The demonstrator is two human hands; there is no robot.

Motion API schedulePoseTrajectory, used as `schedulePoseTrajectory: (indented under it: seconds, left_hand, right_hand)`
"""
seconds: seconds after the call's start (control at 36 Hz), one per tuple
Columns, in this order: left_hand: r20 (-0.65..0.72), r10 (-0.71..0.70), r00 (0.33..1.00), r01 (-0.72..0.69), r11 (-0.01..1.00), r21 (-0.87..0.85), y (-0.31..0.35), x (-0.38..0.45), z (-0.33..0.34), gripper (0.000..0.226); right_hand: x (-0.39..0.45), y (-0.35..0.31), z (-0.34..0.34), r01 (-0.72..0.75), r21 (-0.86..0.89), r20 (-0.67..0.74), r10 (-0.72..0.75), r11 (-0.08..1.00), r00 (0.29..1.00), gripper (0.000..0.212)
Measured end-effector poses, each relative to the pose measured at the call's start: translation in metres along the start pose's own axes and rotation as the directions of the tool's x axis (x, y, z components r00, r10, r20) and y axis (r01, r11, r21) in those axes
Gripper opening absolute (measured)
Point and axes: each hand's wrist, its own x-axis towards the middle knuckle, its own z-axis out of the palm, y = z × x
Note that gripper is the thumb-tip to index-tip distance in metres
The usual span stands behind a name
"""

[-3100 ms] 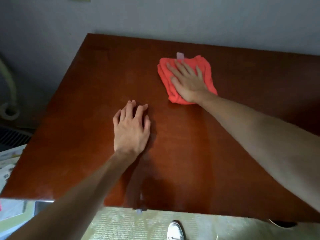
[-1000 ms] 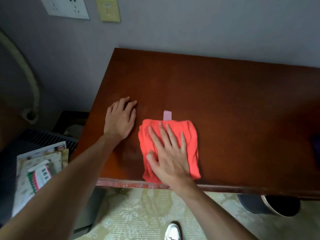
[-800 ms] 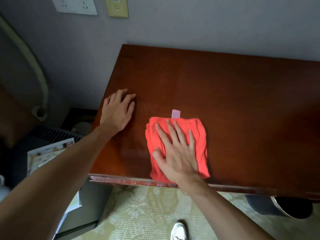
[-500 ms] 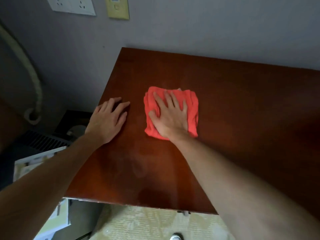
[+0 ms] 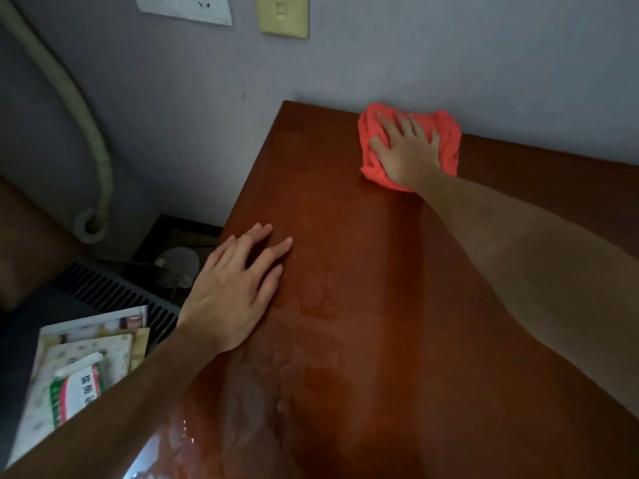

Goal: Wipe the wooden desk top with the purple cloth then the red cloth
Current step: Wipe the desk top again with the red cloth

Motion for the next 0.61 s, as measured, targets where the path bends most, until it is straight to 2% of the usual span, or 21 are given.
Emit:
schedulePoseTrajectory:
  seconds: [0.08,0.22,0.42,0.5,0.56,0.61]
  left_hand:
    - [-0.015,0.008,1.0,-0.009,1.0,-0.015,0.0,-0.001,-0.001,0.047]
    - [-0.038,0.027,0.999,-0.029,0.999,-0.042,0.004,0.0,-0.003,0.048]
    - [-0.104,0.03,0.994,-0.042,0.993,-0.115,0.003,0.0,-0.005,0.041]
    - [-0.186,-0.036,0.982,0.013,0.992,-0.126,0.002,-0.007,-0.009,0.04]
    - [-0.235,-0.156,0.959,0.129,0.983,-0.127,-0.001,-0.017,-0.014,0.04]
    - [-0.18,-0.298,0.938,0.266,0.947,-0.179,-0.006,-0.035,-0.021,0.042]
  right_hand:
    - [0.004,0.002,0.004,0.047,-0.015,-0.001,-0.047,0.999,0.999,0.065]
    - [-0.015,-0.009,-0.001,-0.02,0.015,0.026,0.02,1.0,0.999,0.062]
    - [-0.132,-0.065,-0.007,0.104,0.04,0.05,-0.106,0.994,0.993,0.061]
    - [-0.2,-0.09,-0.011,0.066,0.038,0.066,-0.068,0.997,0.995,0.067]
    - [-0.25,-0.108,-0.014,0.063,0.031,0.07,-0.065,0.998,0.995,0.073]
    - [-0.298,-0.129,-0.016,0.076,0.02,0.06,-0.077,0.997,0.995,0.077]
